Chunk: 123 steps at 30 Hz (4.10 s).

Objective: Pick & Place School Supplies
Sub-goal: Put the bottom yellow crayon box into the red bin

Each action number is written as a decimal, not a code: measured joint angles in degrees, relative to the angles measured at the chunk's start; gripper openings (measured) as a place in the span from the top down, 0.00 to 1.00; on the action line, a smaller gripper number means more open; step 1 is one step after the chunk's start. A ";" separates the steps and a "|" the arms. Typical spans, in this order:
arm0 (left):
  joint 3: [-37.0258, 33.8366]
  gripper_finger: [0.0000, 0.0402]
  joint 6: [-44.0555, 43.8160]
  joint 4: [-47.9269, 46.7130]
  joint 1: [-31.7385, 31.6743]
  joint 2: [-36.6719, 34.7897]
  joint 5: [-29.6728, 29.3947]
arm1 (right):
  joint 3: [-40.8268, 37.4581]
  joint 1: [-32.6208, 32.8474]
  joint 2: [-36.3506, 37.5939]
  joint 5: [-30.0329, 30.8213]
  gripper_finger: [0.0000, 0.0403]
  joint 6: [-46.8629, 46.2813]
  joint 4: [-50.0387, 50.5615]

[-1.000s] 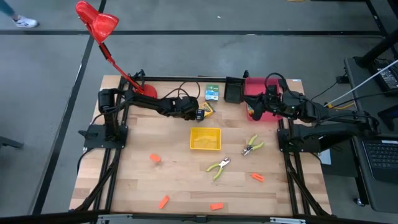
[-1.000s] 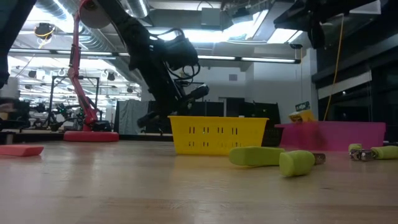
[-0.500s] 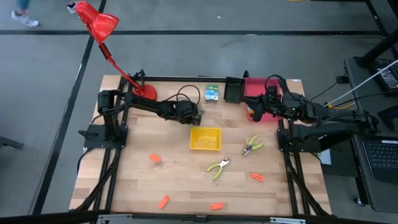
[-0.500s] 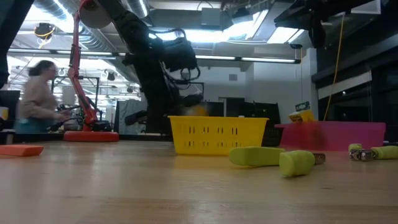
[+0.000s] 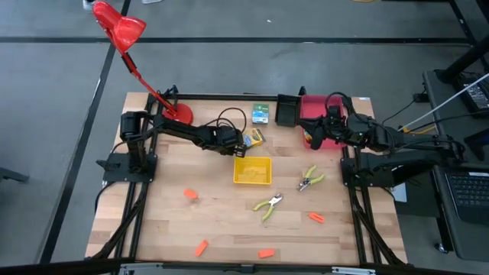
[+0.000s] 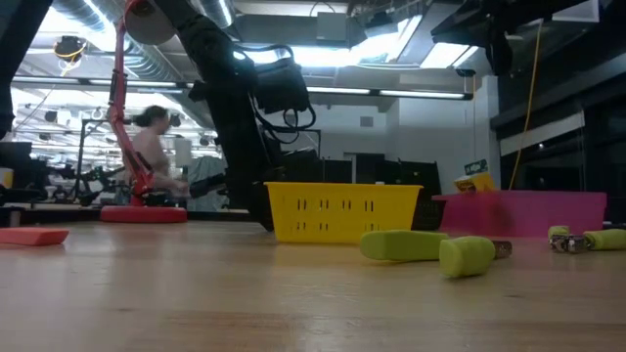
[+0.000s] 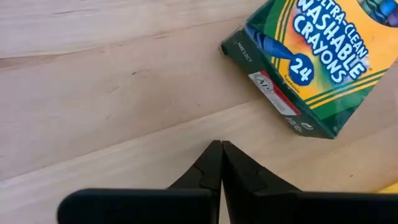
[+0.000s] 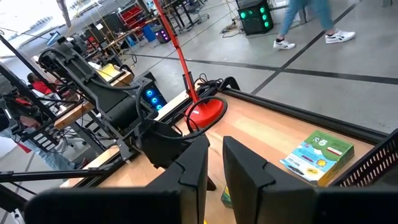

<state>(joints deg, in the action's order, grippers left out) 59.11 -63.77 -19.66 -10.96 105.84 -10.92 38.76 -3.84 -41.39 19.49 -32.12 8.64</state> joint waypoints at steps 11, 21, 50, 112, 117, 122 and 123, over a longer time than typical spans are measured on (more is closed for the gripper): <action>-0.13 1.00 1.44 3.93 -0.41 -5.61 -1.09 | 0.00 0.00 -1.06 -0.01 0.87 0.00 0.01; -0.07 1.00 4.52 8.79 -4.42 -5.01 0.37 | 0.00 -0.01 -1.37 0.20 0.87 1.09 0.00; -0.04 1.00 7.39 9.59 -5.53 -3.66 2.93 | 0.00 0.00 -1.35 0.61 0.87 2.14 0.02; -0.02 1.00 5.51 12.28 -6.05 -0.37 2.06 | -0.02 1.11 -4.04 -1.11 0.88 0.66 -0.04; 0.02 1.00 3.65 11.51 -5.96 -0.37 1.29 | -0.02 1.11 -4.04 -1.10 0.88 0.87 -0.05; 0.09 1.00 1.08 9.46 -5.90 -0.46 0.47 | -0.02 1.11 -4.04 -1.11 0.88 0.83 -0.04; 0.09 1.00 0.53 9.16 -5.83 -0.46 0.37 | -0.02 1.11 -4.04 -1.11 0.88 0.83 -0.06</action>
<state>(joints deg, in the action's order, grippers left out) 59.20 -63.24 -10.49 -16.79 105.38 -10.55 38.74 -2.72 -45.43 18.37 -31.29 8.58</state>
